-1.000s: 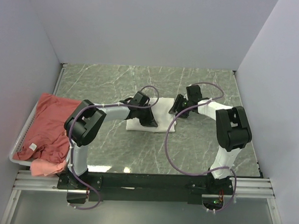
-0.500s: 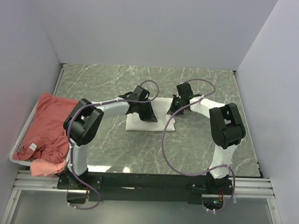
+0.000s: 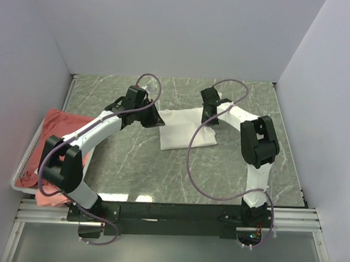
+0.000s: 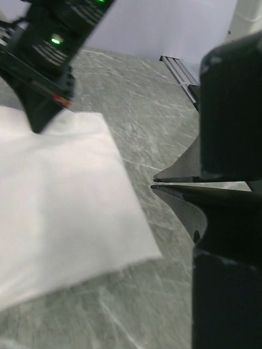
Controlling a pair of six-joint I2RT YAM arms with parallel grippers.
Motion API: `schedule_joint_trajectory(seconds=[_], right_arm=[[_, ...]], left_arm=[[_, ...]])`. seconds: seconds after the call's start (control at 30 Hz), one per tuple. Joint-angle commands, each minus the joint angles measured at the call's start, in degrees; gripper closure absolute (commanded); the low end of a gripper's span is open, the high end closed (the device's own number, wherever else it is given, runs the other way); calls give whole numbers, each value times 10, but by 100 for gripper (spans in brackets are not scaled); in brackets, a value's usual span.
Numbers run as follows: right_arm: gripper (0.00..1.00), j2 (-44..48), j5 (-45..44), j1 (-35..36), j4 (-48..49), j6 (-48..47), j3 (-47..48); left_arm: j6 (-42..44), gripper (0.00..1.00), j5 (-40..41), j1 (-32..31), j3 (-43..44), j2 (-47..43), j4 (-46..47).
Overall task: Fold and stack the t-shirts
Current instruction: Neatly place the folded tshirt to the corner
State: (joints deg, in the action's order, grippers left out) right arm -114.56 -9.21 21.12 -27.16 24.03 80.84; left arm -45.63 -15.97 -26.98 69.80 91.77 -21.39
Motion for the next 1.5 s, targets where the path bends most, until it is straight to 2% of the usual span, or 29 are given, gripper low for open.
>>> schedule_joint_trajectory(seconds=[0.0,0.13,0.17,0.27,0.47,0.77,1.23,1.47], right_arm=[[100,-23,-108,-26,-30,-53,73],[100,-65,-131,-69,-42,-100,162],[100,-74,-132,-82,-28,-137,189],[100,-93,-108,-107,-8,-192,236],[100,-173,-108,-177,-29,-251,368],[100,-277,-111,-248,-33,-305,522],[100,-292,-137,-287,27,-371,550],[100,-298,-143,-299,44,-375,547]], left_arm=[[35,88,6,13,-25,-45,-26],[55,87,11,29,-36,-84,-42],[59,86,10,32,-37,-95,-47],[75,86,3,44,-37,-105,-63],[113,85,9,64,-32,-117,-91],[118,85,-2,78,-5,-99,-102],[133,85,-7,89,9,-77,-105],[134,85,-10,92,1,-79,-99]])
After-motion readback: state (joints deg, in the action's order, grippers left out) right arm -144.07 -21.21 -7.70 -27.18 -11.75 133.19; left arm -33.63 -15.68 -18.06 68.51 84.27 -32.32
